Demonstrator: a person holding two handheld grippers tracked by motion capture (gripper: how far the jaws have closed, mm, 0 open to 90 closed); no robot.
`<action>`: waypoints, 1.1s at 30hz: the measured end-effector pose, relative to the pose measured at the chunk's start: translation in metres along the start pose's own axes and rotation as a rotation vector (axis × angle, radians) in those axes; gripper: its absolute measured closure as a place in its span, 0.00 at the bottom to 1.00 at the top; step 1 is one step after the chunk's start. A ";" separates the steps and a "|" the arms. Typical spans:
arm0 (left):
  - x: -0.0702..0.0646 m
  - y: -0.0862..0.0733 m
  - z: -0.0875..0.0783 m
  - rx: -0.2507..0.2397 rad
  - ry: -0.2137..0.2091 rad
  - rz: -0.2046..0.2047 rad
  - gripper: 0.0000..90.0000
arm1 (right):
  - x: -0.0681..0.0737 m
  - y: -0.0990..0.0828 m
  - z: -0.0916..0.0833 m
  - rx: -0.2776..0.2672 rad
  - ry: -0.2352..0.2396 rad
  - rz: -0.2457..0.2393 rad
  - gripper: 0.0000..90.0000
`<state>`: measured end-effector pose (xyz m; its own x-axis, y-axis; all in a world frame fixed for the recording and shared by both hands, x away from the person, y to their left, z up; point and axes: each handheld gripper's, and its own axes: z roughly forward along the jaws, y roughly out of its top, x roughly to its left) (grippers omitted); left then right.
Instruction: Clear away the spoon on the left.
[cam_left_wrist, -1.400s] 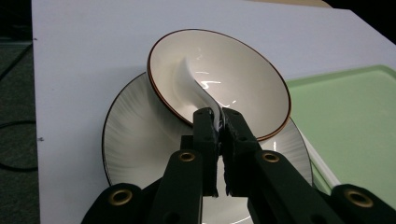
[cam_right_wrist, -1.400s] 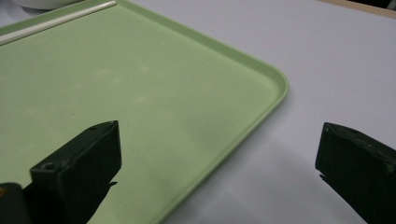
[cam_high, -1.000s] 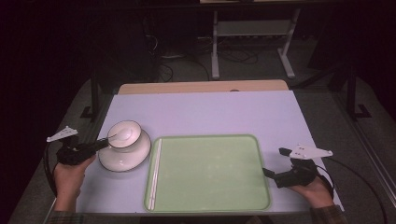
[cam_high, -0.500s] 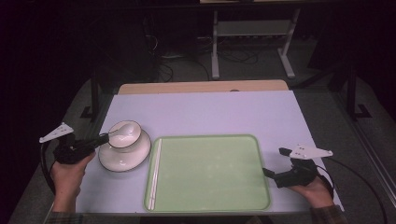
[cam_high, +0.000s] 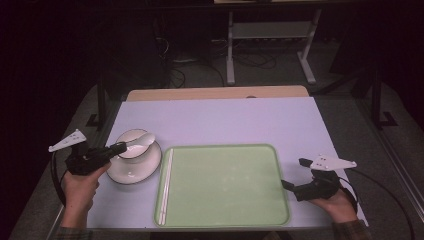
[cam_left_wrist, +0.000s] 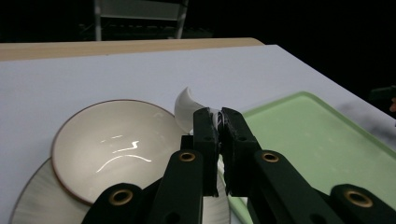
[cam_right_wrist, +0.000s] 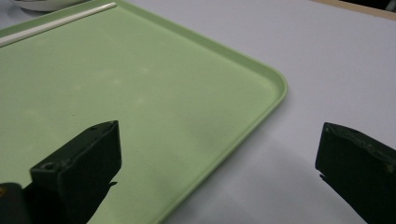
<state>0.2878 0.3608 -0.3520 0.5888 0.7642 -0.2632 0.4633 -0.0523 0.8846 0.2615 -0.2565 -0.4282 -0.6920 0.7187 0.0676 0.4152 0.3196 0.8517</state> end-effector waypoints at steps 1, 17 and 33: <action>-0.001 0.000 0.001 0.003 -0.005 0.005 0.95 | 0.000 0.000 0.000 0.000 0.000 -0.001 0.00; -0.024 0.005 0.039 0.050 -0.109 0.033 0.95 | 0.000 0.000 0.000 -0.001 -0.001 -0.003 0.00; -0.045 0.007 0.104 0.122 -0.218 0.046 0.95 | 0.000 0.000 0.001 0.000 0.002 -0.001 0.00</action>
<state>0.3336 0.2598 -0.3736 0.7338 0.6031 -0.3127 0.5018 -0.1707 0.8480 0.2622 -0.2561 -0.4282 -0.6937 0.7171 0.0675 0.4140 0.3203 0.8521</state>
